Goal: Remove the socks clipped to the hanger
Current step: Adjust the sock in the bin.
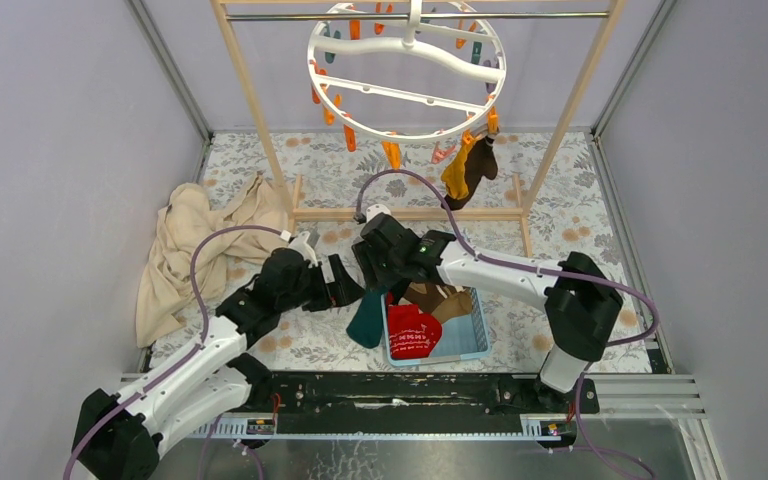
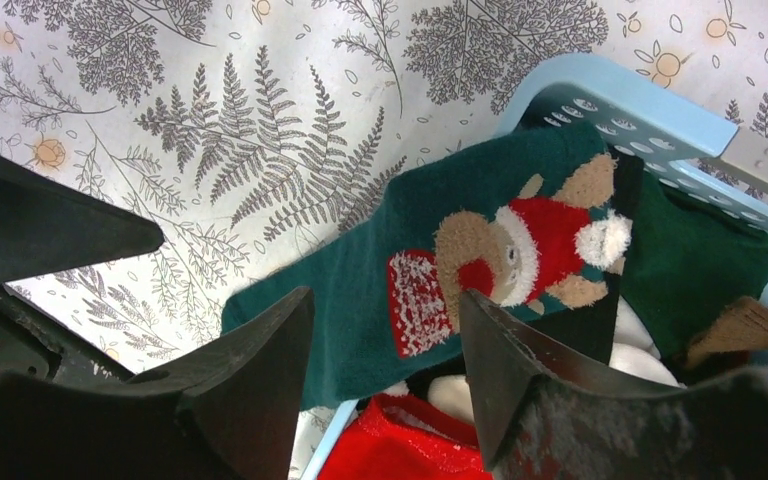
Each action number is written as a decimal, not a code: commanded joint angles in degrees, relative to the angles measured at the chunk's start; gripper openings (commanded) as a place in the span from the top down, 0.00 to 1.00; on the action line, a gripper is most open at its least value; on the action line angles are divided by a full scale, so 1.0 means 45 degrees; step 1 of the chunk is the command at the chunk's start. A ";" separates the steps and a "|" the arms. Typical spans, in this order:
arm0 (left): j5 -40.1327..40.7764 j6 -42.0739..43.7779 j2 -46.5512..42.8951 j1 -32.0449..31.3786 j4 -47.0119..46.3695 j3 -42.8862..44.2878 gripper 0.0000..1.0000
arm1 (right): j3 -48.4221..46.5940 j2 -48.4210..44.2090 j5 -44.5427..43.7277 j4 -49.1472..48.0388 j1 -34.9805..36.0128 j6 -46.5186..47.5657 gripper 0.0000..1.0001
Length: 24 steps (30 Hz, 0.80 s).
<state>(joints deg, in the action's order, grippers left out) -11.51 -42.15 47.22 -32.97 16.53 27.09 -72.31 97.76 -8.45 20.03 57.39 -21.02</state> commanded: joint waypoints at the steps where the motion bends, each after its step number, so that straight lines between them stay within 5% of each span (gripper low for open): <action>1: -0.0013 -0.0134 -0.0503 -0.0030 -0.0806 -0.0212 0.01 | -0.0791 0.0129 -0.0230 0.0024 0.0079 0.0129 0.40; 18: 0.0051 -0.0360 -0.1228 -0.0036 -0.0510 -0.0432 0.01 | -0.1201 0.0824 -0.0401 0.0862 -0.0057 0.0280 0.59; 24: 0.0038 -0.0340 -0.1129 -0.0036 -0.0565 -0.0398 0.01 | -0.1098 0.0640 -0.0440 0.0883 -0.0077 0.0365 0.76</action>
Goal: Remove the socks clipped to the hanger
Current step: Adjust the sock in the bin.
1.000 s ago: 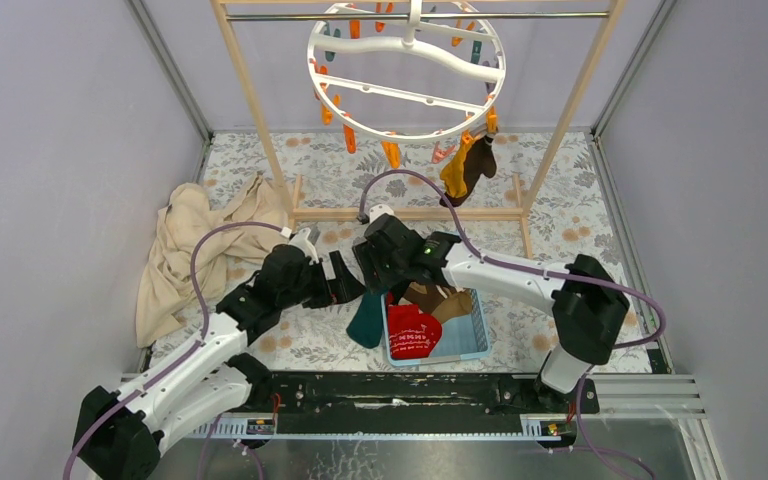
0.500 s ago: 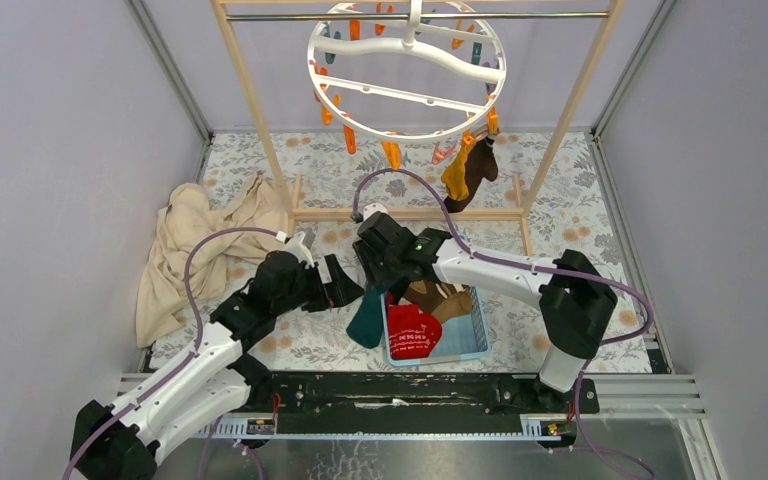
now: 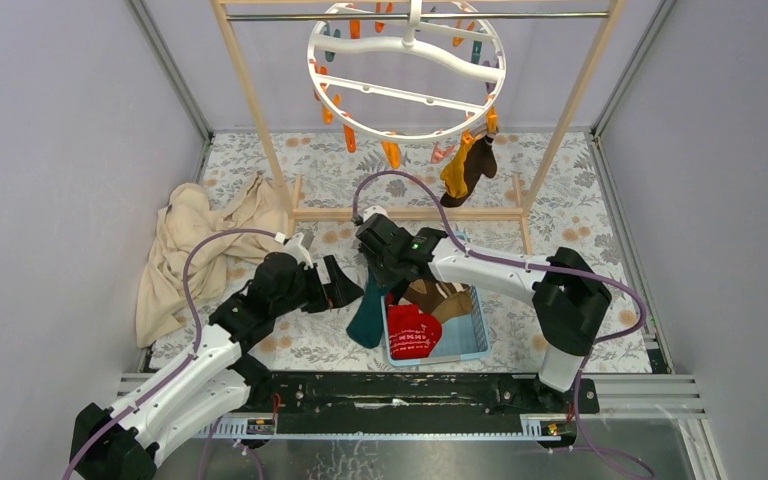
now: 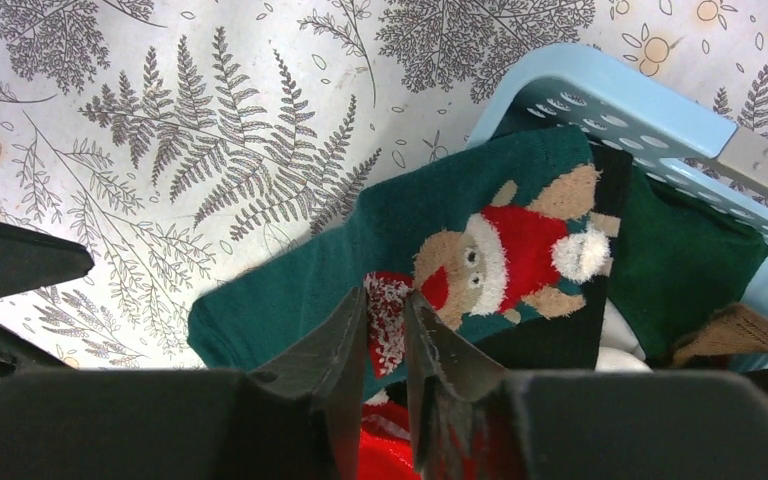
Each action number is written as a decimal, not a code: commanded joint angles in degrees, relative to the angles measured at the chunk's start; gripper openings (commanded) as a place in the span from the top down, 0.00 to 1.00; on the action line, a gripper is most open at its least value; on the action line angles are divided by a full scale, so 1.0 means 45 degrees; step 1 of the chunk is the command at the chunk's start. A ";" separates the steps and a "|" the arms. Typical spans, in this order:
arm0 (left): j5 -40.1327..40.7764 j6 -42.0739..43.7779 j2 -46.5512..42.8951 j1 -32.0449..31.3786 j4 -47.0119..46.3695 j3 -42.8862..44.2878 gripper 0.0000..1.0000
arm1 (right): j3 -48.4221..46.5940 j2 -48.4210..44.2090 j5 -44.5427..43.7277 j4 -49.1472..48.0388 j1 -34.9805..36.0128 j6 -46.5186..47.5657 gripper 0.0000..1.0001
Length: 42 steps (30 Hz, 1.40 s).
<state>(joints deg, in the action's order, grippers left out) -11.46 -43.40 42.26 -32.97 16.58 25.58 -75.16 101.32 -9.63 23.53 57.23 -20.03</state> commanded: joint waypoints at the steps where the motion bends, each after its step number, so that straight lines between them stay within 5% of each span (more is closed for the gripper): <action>1: 0.0028 -0.0063 -0.0017 -0.0036 -0.0566 -0.0061 0.01 | -0.0464 -0.0225 -0.0196 0.0089 -0.0043 0.0151 0.79; 9: 0.0065 -0.0025 0.0061 -0.0036 -0.0578 0.0033 0.01 | -0.0952 -0.0912 -0.0330 0.0231 -0.0043 0.0481 1.00; 23: 0.0062 -0.0024 0.0151 -0.0036 -0.0546 0.0134 0.01 | -0.1051 -0.2475 -0.0792 0.0682 -0.0043 0.0527 0.99; 42: -0.0040 0.0313 0.1390 -0.0035 -0.1551 0.1043 0.01 | 0.0838 -0.7960 -0.3082 0.3758 -0.0550 0.0351 0.99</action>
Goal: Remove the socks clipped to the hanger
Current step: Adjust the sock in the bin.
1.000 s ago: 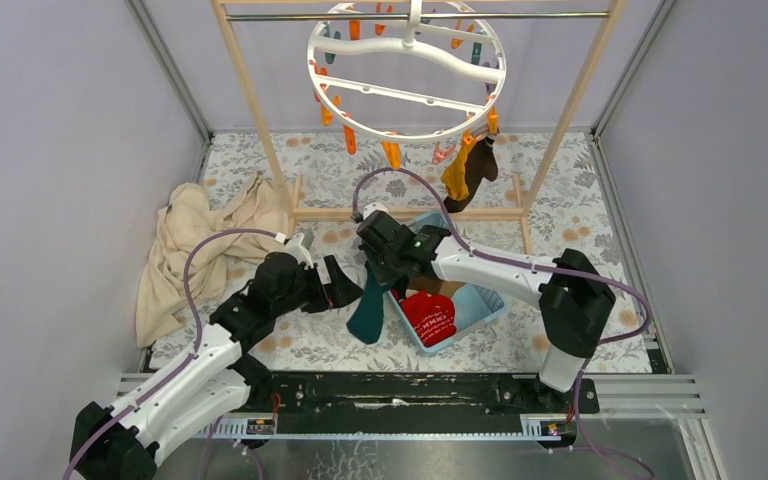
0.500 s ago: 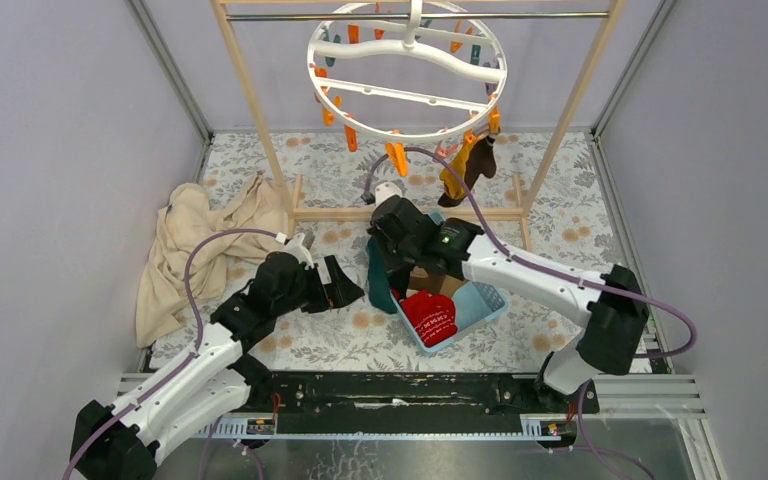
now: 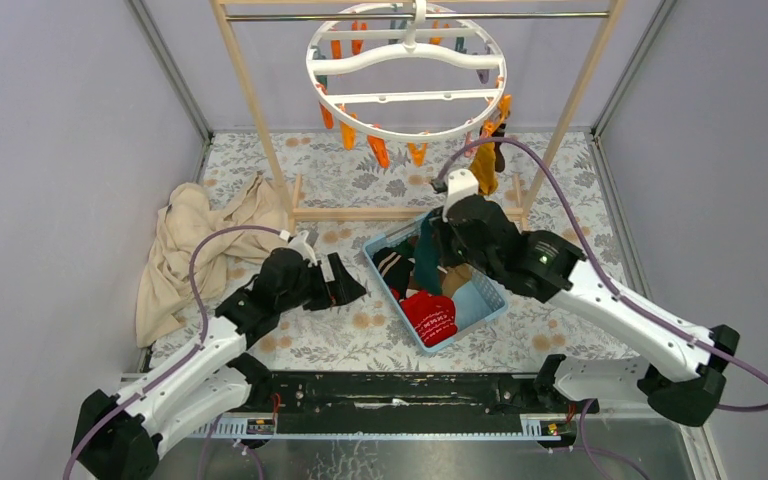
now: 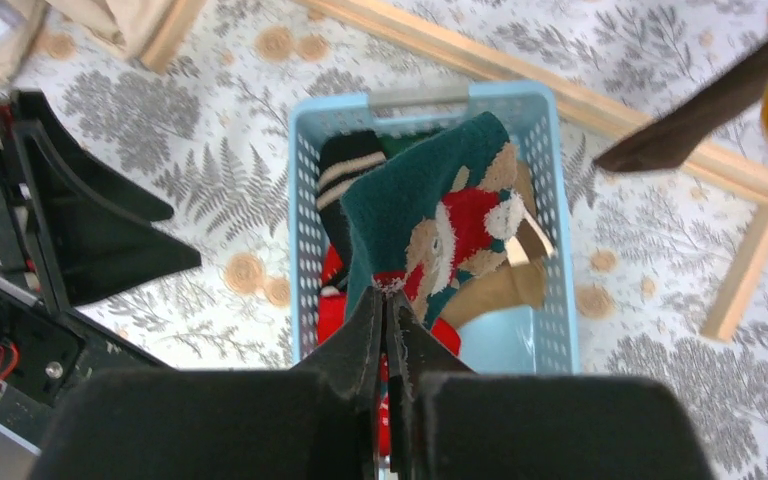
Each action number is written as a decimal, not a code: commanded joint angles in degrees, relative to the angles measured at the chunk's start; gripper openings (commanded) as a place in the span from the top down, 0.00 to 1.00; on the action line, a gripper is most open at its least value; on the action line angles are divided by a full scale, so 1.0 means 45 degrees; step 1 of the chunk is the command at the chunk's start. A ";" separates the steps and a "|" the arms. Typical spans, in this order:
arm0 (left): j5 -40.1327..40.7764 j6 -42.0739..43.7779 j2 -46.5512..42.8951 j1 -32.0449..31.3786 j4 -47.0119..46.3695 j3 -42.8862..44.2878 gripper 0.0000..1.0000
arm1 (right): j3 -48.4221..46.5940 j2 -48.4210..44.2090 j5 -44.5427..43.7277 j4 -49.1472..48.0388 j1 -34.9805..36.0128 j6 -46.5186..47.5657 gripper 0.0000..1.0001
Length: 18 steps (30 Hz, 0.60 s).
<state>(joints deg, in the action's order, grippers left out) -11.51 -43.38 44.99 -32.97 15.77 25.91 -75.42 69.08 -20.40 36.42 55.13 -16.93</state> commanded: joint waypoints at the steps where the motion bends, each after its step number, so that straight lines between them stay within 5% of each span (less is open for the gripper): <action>1: 0.0002 0.0472 0.1159 -0.0034 -0.1441 0.1291 0.01 | 0.1195 -0.1019 -0.0716 0.0922 -0.0084 -0.0445 0.99; 18: 0.0265 0.1854 0.7990 -0.0053 -0.3146 0.5824 0.03 | 0.6438 -0.3108 -0.0474 0.0026 -0.0104 -0.2207 0.97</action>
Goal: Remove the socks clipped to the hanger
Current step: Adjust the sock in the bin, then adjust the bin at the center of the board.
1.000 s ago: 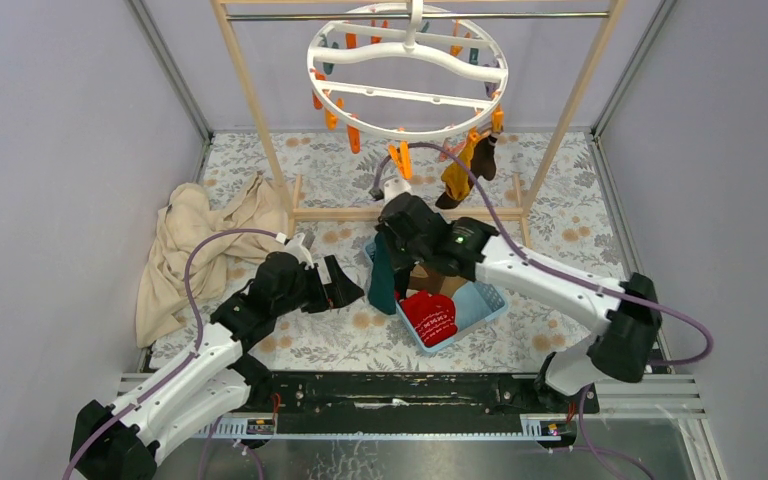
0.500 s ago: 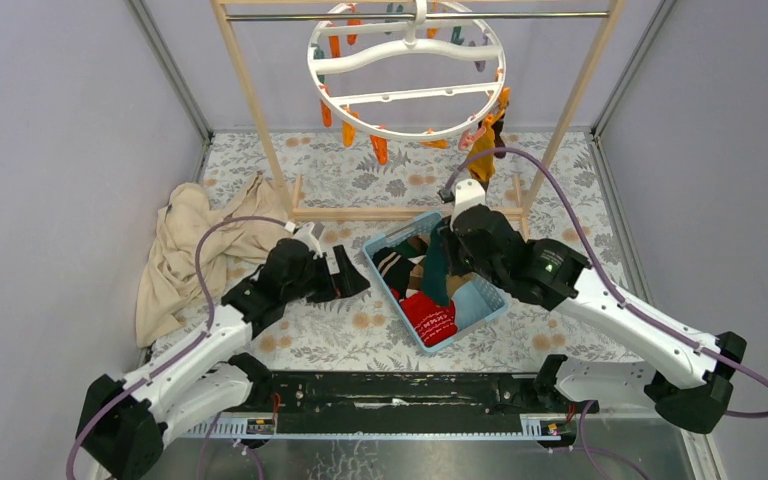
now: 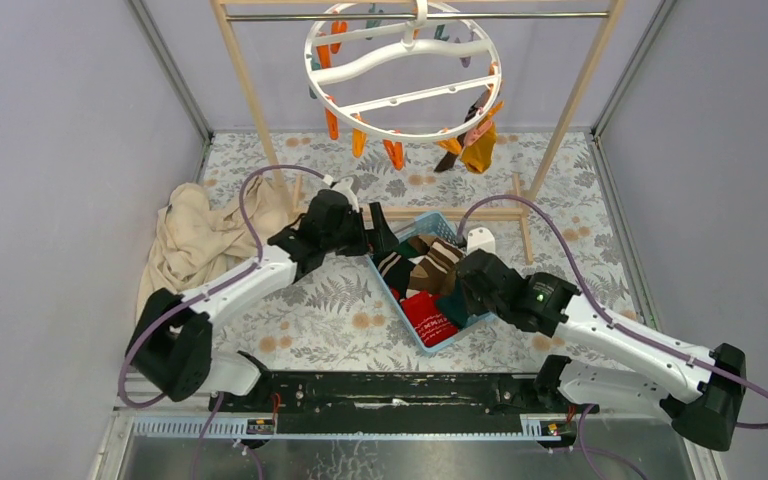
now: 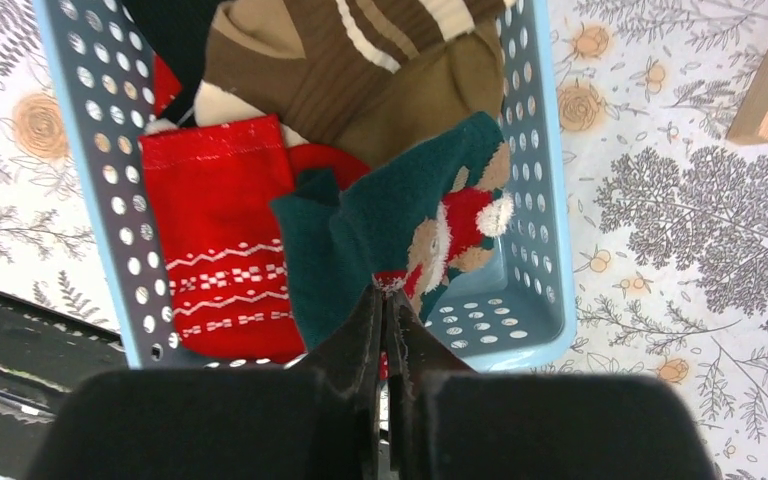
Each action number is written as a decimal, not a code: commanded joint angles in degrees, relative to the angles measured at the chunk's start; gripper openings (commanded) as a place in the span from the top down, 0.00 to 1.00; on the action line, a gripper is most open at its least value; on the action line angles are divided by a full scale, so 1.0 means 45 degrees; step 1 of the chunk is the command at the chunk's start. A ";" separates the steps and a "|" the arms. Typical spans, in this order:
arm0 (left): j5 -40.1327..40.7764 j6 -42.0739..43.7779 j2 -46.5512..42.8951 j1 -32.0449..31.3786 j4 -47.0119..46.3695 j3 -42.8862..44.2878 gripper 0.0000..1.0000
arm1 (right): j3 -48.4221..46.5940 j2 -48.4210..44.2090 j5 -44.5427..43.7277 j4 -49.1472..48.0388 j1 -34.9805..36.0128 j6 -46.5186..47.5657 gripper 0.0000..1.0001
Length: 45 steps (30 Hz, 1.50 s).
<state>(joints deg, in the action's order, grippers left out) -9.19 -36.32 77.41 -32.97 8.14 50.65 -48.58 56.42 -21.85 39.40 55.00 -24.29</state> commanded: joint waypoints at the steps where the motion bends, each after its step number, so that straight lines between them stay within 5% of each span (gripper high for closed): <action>1: -0.0312 0.0278 0.1014 -0.0056 -0.1679 0.0316 0.06 | 0.0674 -0.0352 -0.0068 -0.0713 -0.0074 -0.0638 0.95; 5: -0.0297 0.0426 0.1978 -0.0056 -0.2044 0.0491 0.21 | 0.1152 -0.0533 0.0223 -0.1000 -0.0074 -0.1076 0.59; 7: -0.0267 0.0513 0.2297 -0.0056 -0.2146 0.0584 0.29 | 0.1203 -0.0577 0.0223 -0.1001 -0.0077 -0.1185 0.53; 11: -0.0249 0.0619 0.2676 -0.0066 -0.1989 0.0779 0.42 | 0.1321 -0.0629 0.0241 -0.1060 -0.0074 -0.1243 0.59; 26: 0.0560 0.0401 0.1637 -0.0325 -0.0284 -0.0629 0.42 | 0.1857 0.0354 0.0750 -0.2048 -0.0805 -0.1671 0.51; 45: 0.0628 -0.0916 -0.2025 -0.1122 0.1113 -0.3219 0.41 | 0.2281 0.1535 0.2278 -0.3520 -0.3174 -0.1183 0.52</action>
<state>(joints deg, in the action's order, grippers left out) -7.22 -38.20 70.15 -36.40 9.85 38.70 -38.02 62.15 -12.47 25.89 42.02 -30.44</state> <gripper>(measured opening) 0.587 0.483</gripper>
